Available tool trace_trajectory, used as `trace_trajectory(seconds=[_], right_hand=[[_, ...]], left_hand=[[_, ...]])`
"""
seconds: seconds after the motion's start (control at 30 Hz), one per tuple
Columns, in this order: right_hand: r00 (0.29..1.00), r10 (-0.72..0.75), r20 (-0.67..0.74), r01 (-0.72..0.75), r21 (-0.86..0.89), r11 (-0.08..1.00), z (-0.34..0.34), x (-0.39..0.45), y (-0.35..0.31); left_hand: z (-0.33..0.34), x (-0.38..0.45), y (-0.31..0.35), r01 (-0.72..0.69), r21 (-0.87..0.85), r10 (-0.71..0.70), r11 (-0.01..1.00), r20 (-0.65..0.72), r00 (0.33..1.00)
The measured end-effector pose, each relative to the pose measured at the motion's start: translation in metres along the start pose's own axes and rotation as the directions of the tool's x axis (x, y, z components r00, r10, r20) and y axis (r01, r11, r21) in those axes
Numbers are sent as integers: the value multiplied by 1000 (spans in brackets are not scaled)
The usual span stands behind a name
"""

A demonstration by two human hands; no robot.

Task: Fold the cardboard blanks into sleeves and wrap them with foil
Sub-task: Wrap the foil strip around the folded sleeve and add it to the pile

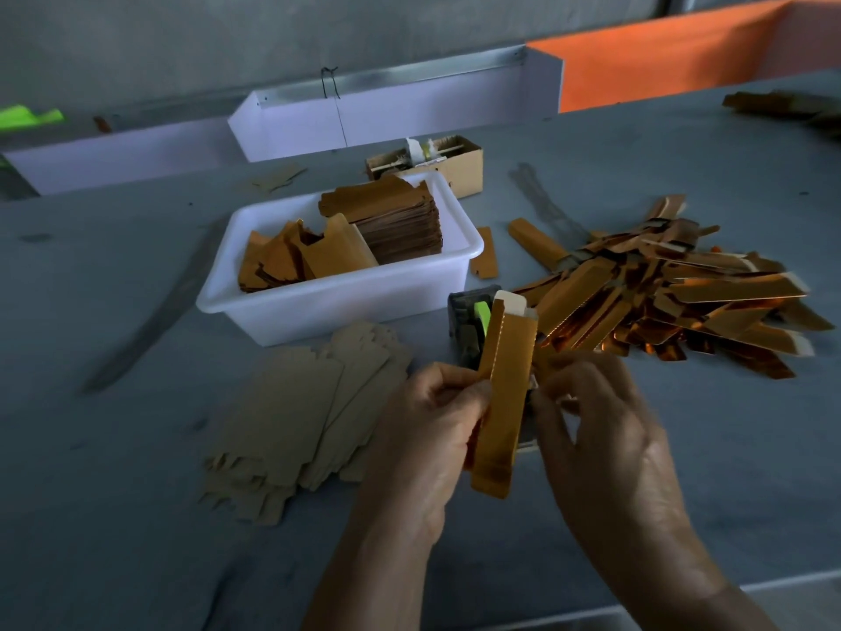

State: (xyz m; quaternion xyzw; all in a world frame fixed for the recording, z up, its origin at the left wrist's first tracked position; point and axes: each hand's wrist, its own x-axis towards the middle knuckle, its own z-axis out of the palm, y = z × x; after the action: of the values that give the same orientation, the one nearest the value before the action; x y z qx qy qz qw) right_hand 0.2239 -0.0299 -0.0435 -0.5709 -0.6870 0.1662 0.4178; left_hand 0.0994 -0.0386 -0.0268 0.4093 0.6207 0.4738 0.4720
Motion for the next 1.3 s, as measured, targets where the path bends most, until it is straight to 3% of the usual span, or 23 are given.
trace_trajectory(seconds=[0.1,0.2,0.33,0.7,1.0,1.23,1.3], right_hand=[[996,63,61,-74,187,980,-18,7,-5],[940,115,320,-260,460,849,-28,15,-9],[888,31,459,-266,457,849,-26,18,-9],[931,-35,363,-73,279,957,-23,21,-12],[951,9,308,-80,217,973,-22,21,-13],[944,11,331,-69,162,984,-21,21,-15],[945,9,327,-59,144,988,-21,21,-17]], left_hand=[[-3,-3,0,18,-64,-19,998,-16,1000],[-5,-7,3,3,-81,-4,997,-15,1000],[-5,-11,5,-13,-56,11,998,-28,1000],[-4,-13,6,-11,-27,11,1000,-2,1000],[-2,-18,7,-86,65,85,994,21,996],[-7,-18,7,-4,16,2,1000,83,997],[-6,-18,6,-42,45,39,998,69,997]])
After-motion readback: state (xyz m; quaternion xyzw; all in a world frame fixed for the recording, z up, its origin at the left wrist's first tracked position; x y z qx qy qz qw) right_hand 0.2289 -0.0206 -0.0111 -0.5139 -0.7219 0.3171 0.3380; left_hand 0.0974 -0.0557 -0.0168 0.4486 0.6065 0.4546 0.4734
